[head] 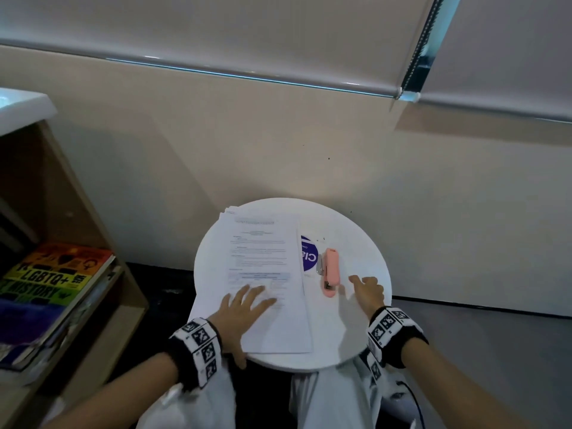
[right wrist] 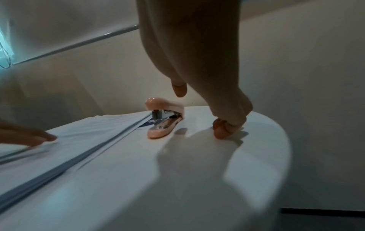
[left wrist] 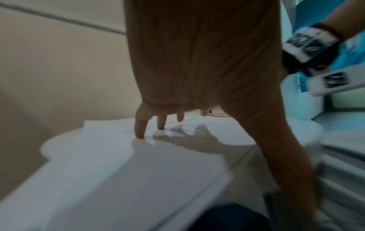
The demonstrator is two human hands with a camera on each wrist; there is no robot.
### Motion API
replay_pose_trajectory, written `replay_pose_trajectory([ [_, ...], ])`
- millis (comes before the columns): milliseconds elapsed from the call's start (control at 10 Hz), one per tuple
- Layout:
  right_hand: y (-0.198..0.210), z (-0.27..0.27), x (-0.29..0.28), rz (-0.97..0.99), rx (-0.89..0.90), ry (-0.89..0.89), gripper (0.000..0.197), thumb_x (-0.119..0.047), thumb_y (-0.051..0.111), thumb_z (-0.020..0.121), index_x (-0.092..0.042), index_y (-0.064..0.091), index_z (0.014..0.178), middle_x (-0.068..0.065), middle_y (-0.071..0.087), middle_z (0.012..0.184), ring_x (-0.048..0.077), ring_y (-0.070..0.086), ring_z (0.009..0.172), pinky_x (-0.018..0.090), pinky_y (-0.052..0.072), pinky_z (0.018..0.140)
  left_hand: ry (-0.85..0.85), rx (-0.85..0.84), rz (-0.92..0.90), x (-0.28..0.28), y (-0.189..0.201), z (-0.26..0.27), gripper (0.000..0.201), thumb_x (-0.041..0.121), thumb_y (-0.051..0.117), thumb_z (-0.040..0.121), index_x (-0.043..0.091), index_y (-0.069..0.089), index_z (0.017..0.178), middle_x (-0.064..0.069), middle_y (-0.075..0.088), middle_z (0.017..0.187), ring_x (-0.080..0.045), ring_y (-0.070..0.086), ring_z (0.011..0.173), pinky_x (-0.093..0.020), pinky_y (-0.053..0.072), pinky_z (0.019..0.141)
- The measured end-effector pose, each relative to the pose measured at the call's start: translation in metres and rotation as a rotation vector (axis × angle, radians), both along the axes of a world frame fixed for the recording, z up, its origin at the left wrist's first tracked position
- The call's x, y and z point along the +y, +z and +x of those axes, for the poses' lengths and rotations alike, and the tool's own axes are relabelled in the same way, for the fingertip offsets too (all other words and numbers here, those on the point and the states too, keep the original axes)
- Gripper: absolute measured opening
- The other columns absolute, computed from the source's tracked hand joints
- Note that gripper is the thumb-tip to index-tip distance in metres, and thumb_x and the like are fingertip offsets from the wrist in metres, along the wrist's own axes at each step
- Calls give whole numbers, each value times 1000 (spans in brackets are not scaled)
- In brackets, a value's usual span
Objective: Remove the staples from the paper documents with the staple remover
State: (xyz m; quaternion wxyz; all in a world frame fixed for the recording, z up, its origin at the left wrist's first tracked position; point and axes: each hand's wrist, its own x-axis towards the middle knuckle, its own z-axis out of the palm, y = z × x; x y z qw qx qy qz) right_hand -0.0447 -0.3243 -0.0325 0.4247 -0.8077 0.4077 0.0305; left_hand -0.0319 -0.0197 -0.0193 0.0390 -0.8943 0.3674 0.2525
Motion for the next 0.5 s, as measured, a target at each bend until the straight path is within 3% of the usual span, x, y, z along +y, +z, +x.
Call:
replay_pose_trajectory([
  [100,0,-32,-1,-28,12,80,47,-33,45,97,2,50,128,21,44,138,32,39,128,38,31,104,-6,24,-34,-3,14,15,126,45,87,54,29,7,149,-1,-5,157,-29,-4,145,-58,18,113],
  [200,0,-62,4,-120,56,283,35,-21,39,101,8,55,113,24,48,136,33,45,127,34,33,102,-9,11,-83,1,11,20,126,51,88,47,31,15,148,0,3,156,-27,1,145,-57,24,112],
  [300,-7,-83,3,-154,92,486,49,-21,35,104,-3,28,149,11,19,159,24,23,146,31,20,114,7,-26,-130,5,5,20,126,54,89,43,33,19,146,3,7,155,-23,4,145,-53,24,114],
  [400,-8,-81,-3,-173,98,534,52,-22,34,104,-11,18,153,8,2,162,18,12,149,30,13,117,32,-20,-172,6,1,24,125,54,88,43,35,20,146,6,6,156,-19,3,145,-51,23,114],
  [500,-20,-84,-1,-136,50,560,73,-44,43,98,-10,10,154,0,-4,161,11,4,149,31,12,119,67,44,-244,10,-7,22,118,55,85,50,41,16,145,12,3,155,-13,-1,143,-50,17,115],
])
